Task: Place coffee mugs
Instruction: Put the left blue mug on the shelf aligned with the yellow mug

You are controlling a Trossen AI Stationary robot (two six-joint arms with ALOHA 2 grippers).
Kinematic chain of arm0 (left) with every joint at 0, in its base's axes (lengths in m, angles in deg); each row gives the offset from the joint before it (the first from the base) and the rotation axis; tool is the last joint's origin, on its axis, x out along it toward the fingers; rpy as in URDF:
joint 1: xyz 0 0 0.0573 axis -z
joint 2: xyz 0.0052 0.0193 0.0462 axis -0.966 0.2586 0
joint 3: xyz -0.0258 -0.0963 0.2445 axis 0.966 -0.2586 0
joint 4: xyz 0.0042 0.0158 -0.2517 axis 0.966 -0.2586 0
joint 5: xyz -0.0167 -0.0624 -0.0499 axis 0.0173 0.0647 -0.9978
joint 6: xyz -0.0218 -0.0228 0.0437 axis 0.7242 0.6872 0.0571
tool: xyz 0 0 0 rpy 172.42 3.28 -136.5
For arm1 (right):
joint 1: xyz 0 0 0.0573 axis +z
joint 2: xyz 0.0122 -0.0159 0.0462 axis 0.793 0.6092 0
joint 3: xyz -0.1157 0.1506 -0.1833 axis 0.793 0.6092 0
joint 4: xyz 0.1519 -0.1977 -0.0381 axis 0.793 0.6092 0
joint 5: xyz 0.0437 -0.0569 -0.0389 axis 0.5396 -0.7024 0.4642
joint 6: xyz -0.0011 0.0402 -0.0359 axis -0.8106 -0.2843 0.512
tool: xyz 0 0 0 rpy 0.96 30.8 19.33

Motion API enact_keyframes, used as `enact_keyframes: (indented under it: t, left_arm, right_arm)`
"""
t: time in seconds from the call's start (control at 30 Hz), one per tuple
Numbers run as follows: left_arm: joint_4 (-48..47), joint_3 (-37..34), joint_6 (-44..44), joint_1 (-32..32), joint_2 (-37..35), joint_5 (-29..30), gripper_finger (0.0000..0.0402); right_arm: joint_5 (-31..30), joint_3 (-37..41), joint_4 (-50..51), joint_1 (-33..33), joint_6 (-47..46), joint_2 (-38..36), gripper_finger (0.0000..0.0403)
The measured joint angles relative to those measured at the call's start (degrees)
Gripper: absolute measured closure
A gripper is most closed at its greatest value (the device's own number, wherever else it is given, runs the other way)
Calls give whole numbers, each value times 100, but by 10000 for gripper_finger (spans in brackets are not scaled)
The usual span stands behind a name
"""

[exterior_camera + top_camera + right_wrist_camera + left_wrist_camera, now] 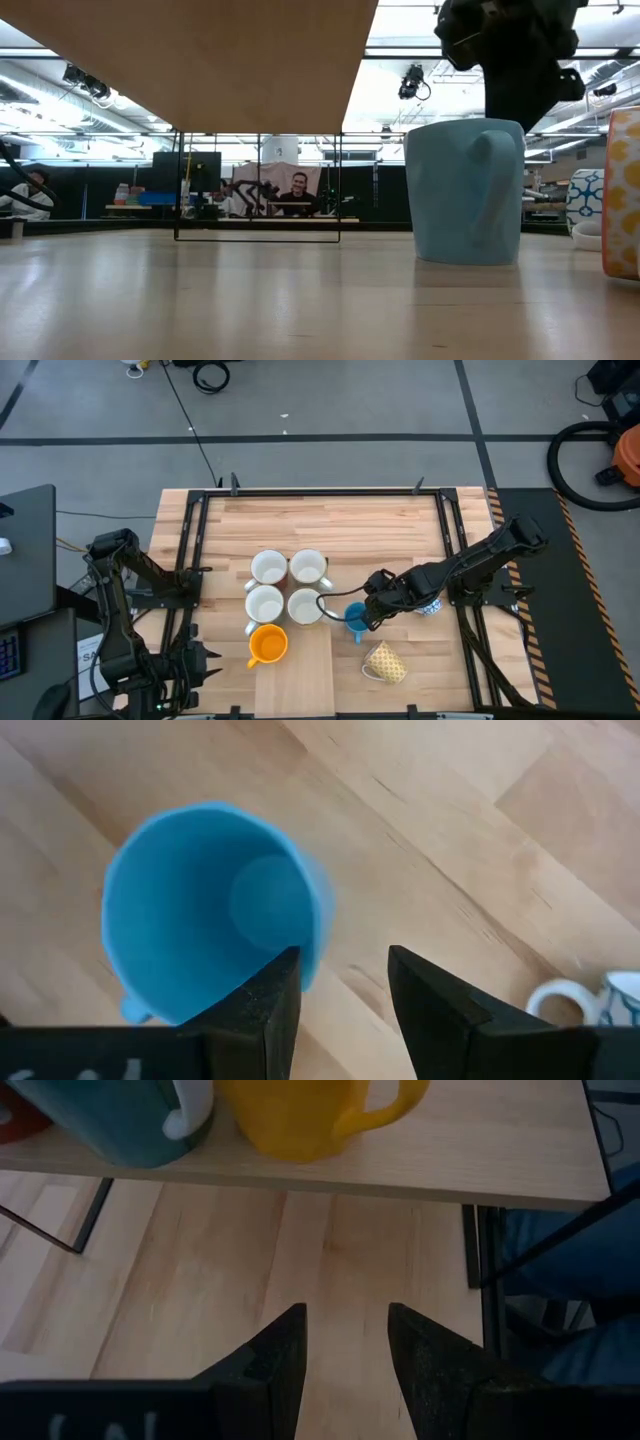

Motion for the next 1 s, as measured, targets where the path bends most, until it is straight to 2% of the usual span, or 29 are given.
enact_keyframes:
  t: [0.53, 0.67, 0.8, 1.0]
  left_arm:
    - [0, 0, 2, -2, -2, -2, 253]
    - [0, 0, 2, 0, -1, -2, 253]
    - [-2, 0, 2, 0, 0, 0, 253]
    - [-1, 0, 2, -2, -1, 0, 253]
  right_arm:
    - [-18, 453, -803, -2, 71, 0, 245]
    - [131, 467, -799, -4, 74, 0, 250]
    - [131, 467, -804, -9, 74, 0, 269]
    - [116, 467, -804, -13, 77, 0, 320]
